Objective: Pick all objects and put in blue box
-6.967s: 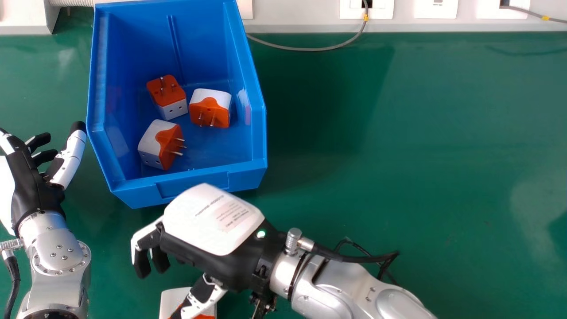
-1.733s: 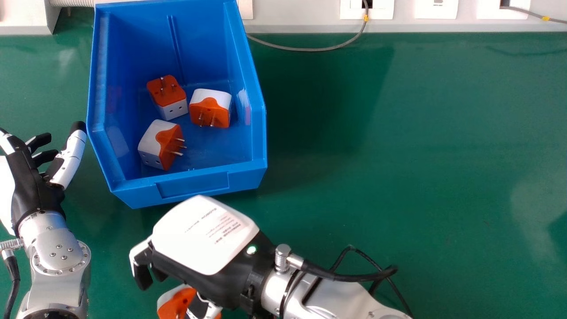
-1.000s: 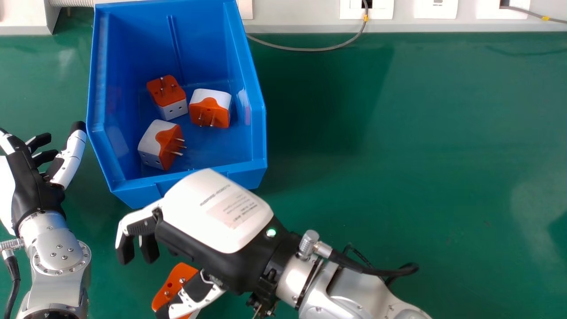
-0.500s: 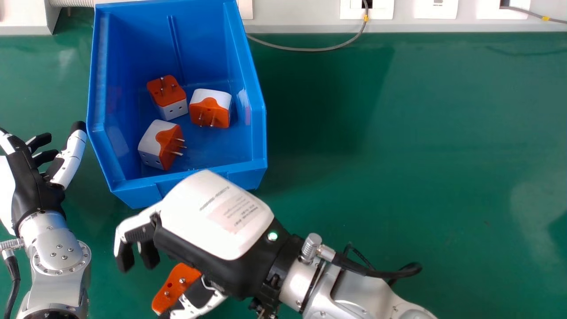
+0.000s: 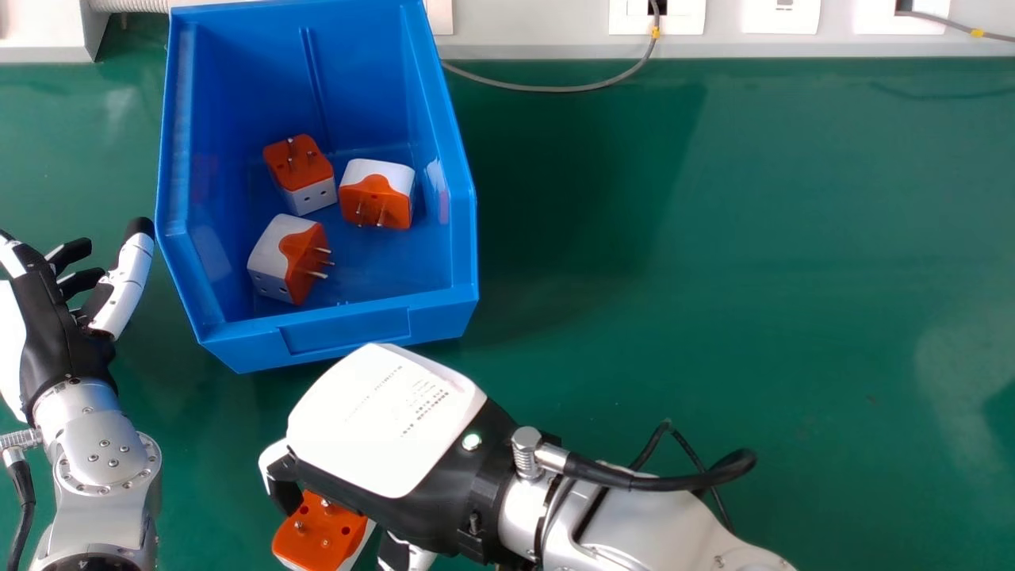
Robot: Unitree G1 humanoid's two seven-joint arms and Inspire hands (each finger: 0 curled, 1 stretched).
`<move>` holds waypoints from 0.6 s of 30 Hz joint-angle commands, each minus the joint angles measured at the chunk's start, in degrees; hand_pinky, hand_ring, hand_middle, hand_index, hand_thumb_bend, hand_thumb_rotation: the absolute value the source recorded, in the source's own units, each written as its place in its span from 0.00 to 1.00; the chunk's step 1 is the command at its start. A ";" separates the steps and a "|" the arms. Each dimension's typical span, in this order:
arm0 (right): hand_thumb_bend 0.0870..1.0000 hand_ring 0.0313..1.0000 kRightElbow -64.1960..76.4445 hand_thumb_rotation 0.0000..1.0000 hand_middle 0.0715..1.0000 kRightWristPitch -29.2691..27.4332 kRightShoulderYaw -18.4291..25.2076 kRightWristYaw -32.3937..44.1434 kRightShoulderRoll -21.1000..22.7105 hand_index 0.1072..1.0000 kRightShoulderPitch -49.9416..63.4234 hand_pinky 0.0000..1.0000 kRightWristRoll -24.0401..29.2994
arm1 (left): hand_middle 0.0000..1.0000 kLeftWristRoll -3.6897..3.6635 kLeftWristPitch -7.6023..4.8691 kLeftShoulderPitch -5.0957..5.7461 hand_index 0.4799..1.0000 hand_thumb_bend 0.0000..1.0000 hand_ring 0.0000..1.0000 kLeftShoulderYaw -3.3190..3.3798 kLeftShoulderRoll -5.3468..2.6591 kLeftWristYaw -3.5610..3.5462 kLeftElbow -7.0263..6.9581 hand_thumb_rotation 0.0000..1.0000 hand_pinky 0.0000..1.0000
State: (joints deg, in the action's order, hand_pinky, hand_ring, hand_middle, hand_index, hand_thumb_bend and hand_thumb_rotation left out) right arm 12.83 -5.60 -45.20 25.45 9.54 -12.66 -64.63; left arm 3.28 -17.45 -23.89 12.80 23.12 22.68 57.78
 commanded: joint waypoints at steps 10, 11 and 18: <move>1.00 1.00 1.48 0.29 1.00 0.13 -0.07 0.16 -0.73 1.00 -0.90 1.00 -1.12 | 0.82 0.20 0.65 -0.04 0.76 0.63 0.75 -0.42 -0.34 -0.58 0.41 0.55 0.60; 1.00 1.00 1.44 0.29 1.00 0.17 -0.10 0.26 -0.77 1.00 -0.93 1.00 -1.16 | 0.82 0.20 0.69 -0.03 0.76 0.63 0.75 -0.42 -0.35 -0.57 0.39 0.55 0.60; 1.00 1.00 1.33 0.30 1.00 0.19 -0.18 0.80 -0.76 1.00 -1.00 1.00 -1.38 | 0.82 0.35 1.02 0.24 0.76 0.63 0.75 -0.56 -0.49 -0.23 -0.33 0.55 0.60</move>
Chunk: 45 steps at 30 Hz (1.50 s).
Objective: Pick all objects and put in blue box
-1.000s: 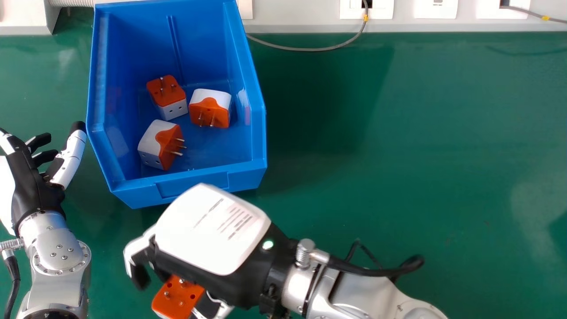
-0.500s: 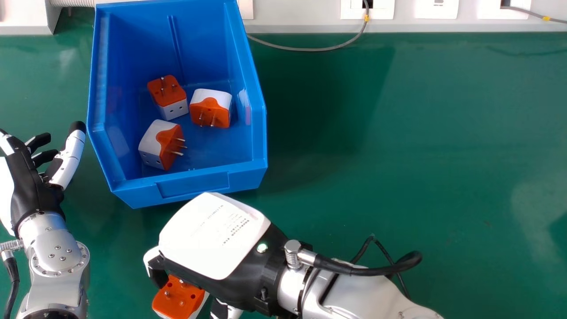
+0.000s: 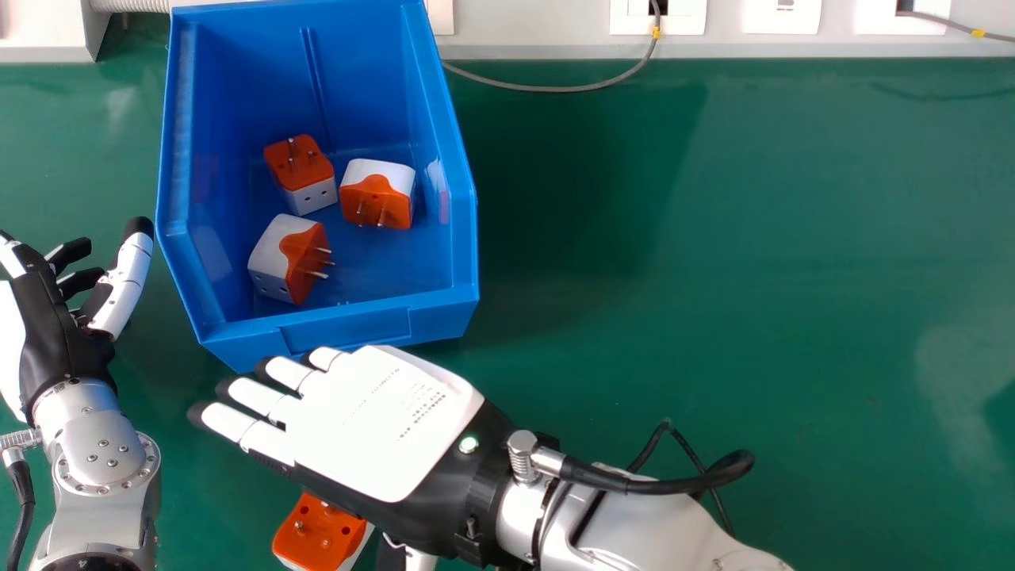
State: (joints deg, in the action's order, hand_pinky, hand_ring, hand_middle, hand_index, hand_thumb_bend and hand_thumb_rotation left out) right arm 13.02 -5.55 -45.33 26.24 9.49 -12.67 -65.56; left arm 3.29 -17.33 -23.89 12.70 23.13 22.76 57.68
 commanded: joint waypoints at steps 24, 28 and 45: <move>0.82 1.00 -17.82 0.10 1.00 0.95 -5.63 1.74 -4.89 0.99 -7.94 1.00 0.96 | 0.81 0.52 2.29 0.83 0.76 0.63 0.75 -0.83 -0.44 0.16 -1.78 0.55 0.60; 0.79 1.00 -19.18 0.08 1.00 0.71 -6.23 0.51 -5.33 0.96 -8.58 1.00 1.05 | 0.81 0.57 2.42 0.91 0.76 0.63 0.75 -0.87 -0.43 0.17 -1.93 0.55 0.60; 0.69 0.94 -27.07 0.11 0.97 -1.95 -8.66 -7.33 -6.40 0.85 -11.62 0.86 1.34 | 0.81 0.63 2.22 1.05 0.76 0.63 0.75 -0.96 -0.35 0.14 -2.02 0.55 0.60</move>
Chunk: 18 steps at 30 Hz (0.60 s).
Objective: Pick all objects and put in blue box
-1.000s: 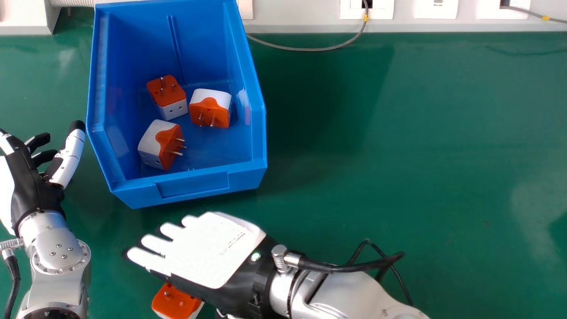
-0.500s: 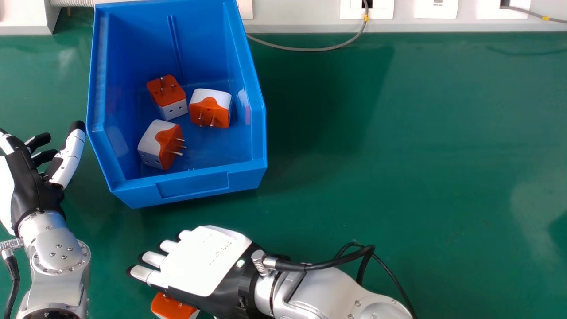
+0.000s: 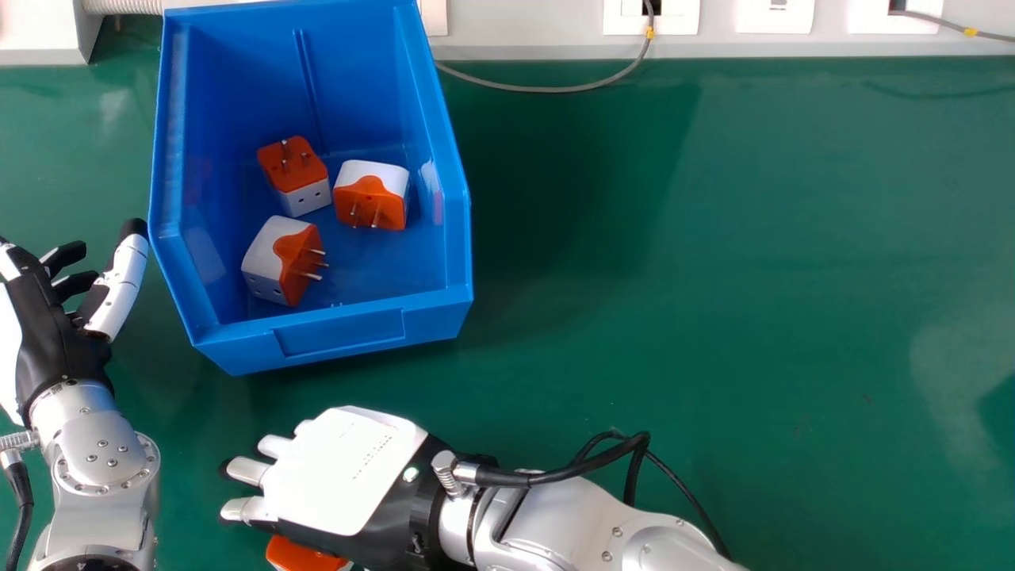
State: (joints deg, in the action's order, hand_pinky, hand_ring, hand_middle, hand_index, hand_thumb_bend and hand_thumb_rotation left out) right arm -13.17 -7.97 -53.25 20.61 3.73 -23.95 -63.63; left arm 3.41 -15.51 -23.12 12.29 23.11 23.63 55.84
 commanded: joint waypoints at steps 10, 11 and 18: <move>0.67 0.88 -3.81 0.11 0.92 -2.78 0.40 -7.26 -1.07 0.80 1.74 0.78 4.51 | 0.81 0.44 1.20 -0.04 0.76 0.63 0.75 -0.42 -0.35 -0.79 -0.16 0.55 0.59; 0.64 0.80 -3.78 0.09 0.82 -3.03 0.45 -7.46 -0.98 0.73 1.79 0.69 4.71 | 0.81 0.44 1.18 0.02 0.76 0.63 0.75 -0.43 -0.36 -0.80 -0.24 0.55 0.60; 0.56 0.67 -3.58 0.04 0.64 -2.63 -0.13 -8.05 -1.06 0.58 1.53 0.55 4.49 | 0.81 0.49 0.56 0.17 0.76 0.63 0.74 -0.45 -0.29 -0.86 -0.17 0.55 0.60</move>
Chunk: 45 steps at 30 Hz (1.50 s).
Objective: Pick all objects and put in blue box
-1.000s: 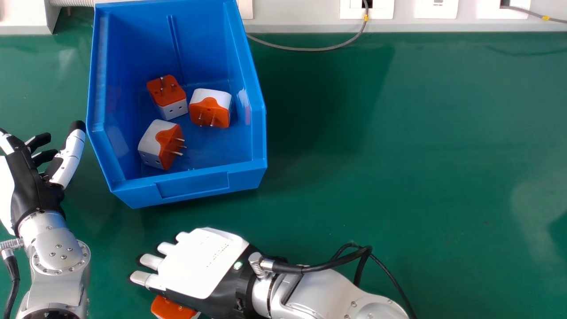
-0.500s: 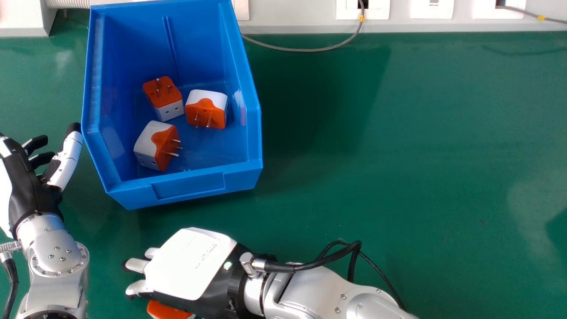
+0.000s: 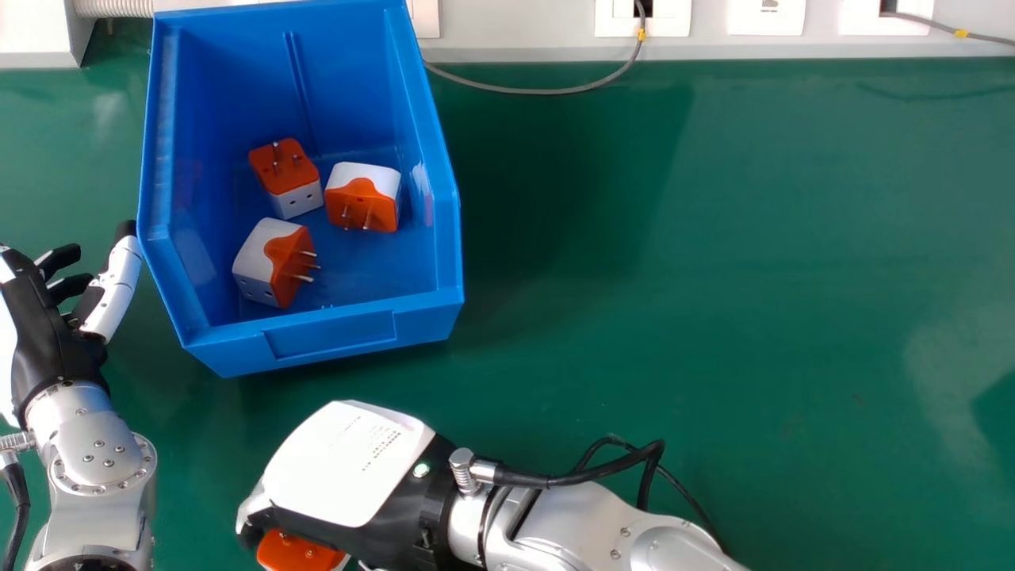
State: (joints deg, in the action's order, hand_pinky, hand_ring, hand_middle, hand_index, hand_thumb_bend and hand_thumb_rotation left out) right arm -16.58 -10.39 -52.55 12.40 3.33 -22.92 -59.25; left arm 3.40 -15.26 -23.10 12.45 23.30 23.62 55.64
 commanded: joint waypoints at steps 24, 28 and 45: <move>0.48 0.45 2.60 0.00 0.48 -2.00 0.83 -4.83 0.16 0.47 1.69 0.38 3.49 | 0.81 0.58 0.28 -0.06 0.75 0.63 0.74 -0.85 -0.51 -0.27 0.57 0.55 0.60; 0.47 0.41 2.79 0.00 0.46 -2.97 2.02 -7.54 0.08 0.48 2.63 0.36 4.54 | 0.81 0.71 0.34 -0.02 0.75 0.63 0.74 -1.00 -0.53 -0.19 0.33 0.55 0.60; 0.47 0.37 6.88 0.00 0.45 -7.06 5.86 -12.27 0.94 0.48 5.27 0.35 8.06 | 0.81 0.50 0.41 -0.06 0.75 0.63 0.74 -0.95 -0.54 -0.53 0.35 0.55 0.60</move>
State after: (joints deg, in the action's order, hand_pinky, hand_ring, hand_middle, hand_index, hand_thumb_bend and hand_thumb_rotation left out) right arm -11.83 -16.35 -47.63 1.42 4.54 -17.59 -52.22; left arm 3.44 -15.55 -23.21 11.97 23.26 23.68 55.70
